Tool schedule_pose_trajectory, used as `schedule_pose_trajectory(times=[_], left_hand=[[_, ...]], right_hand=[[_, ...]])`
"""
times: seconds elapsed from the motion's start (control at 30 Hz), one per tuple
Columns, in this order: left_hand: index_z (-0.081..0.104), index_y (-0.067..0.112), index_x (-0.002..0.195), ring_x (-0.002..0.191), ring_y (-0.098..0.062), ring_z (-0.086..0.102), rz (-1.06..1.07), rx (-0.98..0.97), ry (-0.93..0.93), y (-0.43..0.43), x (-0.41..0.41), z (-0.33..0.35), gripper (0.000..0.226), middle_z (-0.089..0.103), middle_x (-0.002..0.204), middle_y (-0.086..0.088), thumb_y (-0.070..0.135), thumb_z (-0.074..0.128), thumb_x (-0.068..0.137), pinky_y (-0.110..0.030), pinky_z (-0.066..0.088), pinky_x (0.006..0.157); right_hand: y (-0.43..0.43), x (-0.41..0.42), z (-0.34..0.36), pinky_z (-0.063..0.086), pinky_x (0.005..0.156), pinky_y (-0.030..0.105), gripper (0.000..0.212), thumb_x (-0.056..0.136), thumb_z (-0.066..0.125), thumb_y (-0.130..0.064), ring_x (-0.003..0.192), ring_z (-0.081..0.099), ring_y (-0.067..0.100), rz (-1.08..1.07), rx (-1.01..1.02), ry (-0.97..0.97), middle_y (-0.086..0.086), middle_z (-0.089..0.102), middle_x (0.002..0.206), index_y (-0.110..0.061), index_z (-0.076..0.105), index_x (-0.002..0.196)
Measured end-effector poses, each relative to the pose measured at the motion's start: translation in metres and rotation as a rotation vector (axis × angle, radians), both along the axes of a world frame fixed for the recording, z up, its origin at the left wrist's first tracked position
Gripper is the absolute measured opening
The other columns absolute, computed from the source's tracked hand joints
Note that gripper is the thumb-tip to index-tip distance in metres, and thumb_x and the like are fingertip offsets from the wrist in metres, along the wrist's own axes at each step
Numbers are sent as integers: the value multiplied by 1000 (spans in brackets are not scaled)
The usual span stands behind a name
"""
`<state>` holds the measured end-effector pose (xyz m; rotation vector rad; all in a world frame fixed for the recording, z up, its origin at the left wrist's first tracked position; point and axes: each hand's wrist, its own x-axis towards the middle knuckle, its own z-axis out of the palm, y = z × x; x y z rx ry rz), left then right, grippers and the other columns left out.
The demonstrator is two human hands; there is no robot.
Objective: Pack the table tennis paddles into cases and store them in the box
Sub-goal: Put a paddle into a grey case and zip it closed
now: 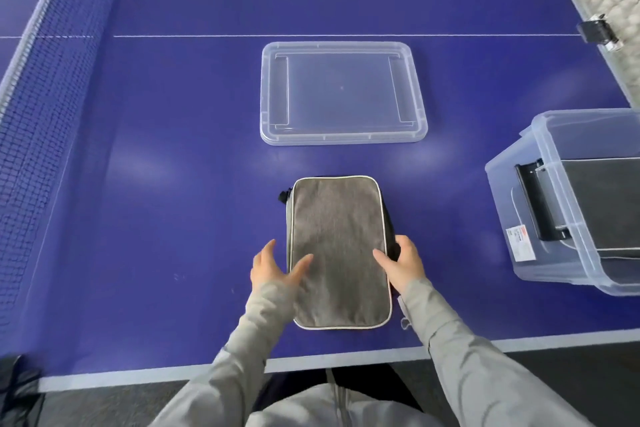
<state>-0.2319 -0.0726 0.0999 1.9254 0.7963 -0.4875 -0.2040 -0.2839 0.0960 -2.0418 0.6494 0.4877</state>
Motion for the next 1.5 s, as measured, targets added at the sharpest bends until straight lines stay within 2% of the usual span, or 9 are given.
schedule_pose_trajectory(times=[0.13, 0.27, 0.4, 0.67, 0.87, 1.0, 1.17, 1.3, 1.5], left_hand=[[28, 19, 143, 113, -21, 51, 98, -192, 47, 1, 25, -18, 88, 44, 135, -1, 39, 77, 73, -42, 43, 100], [43, 16, 131, 106, -25, 57, 118, -185, 91, -2, 44, -24, 72, 51, 126, -7, 36, 78, 72, -40, 47, 94], [45, 20, 126, 91, -20, 59, 112, -274, 107, -4, 47, -20, 68, 58, 112, 0, 35, 81, 70, -33, 47, 79], [49, 23, 109, 94, -25, 63, 71, -385, 52, -15, 43, -21, 58, 64, 104, -2, 33, 84, 64, -35, 52, 73], [38, 37, 127, 97, -20, 62, 138, -406, -78, -24, 39, -12, 78, 60, 114, 2, 22, 84, 66, -32, 52, 73], [38, 40, 122, 95, -27, 64, 351, -415, -115, -24, 32, -2, 72, 60, 119, -7, 23, 83, 68, -41, 54, 82], [34, 37, 129, 94, -32, 59, 757, -454, -43, -24, 36, 14, 75, 60, 106, -2, 38, 79, 68, -55, 49, 81], [36, 27, 131, 93, -26, 59, 948, -446, -145, -33, 40, 26, 76, 60, 109, -5, 30, 80, 69, -45, 48, 85], [31, 40, 126, 89, -27, 63, 1065, -506, -160, -42, 40, 33, 85, 62, 105, -2, 37, 83, 59, -57, 50, 83]], right_hand=[[-4, -4, -9, 40, 101, 33, 66, 87, 62, -7, 117, 50, 24, -9, 99, -65, 8, 47, 129, -21, 32, 143], [-7, -5, -16, 32, 111, 37, 59, 93, 51, -8, 131, 40, 21, 110, 83, -53, 5, 44, 140, -30, 33, 144], [-12, -1, -19, 34, 111, 43, 58, 94, 45, -3, 131, 42, 22, 102, 116, -15, 5, 43, 142, -30, 34, 144], [-21, 5, -27, 35, 99, 27, 58, 95, 41, -3, 113, 45, 17, 102, 62, 9, 6, 43, 130, -33, 33, 144], [-25, 3, -19, 35, 105, 31, 55, 96, 44, -5, 126, 44, 23, 74, 102, -22, 7, 42, 132, -31, 35, 144], [-23, -18, 6, 37, 100, 33, 51, 91, 57, -11, 114, 48, 22, 155, -152, -372, 3, 46, 119, -22, 44, 139], [4, -72, 31, 33, 77, 32, 26, 87, 58, -44, 89, 51, 18, 233, -459, -902, -1, 56, 91, -21, 55, 99], [43, -87, 26, 34, 65, 32, 35, 84, 60, -51, 74, 48, 18, 395, -478, -911, -2, 55, 76, -18, 55, 90], [58, -68, 28, 33, 62, 30, 21, 80, 66, -33, 64, 57, 20, 333, -638, -897, -3, 60, 72, -12, 63, 79]])
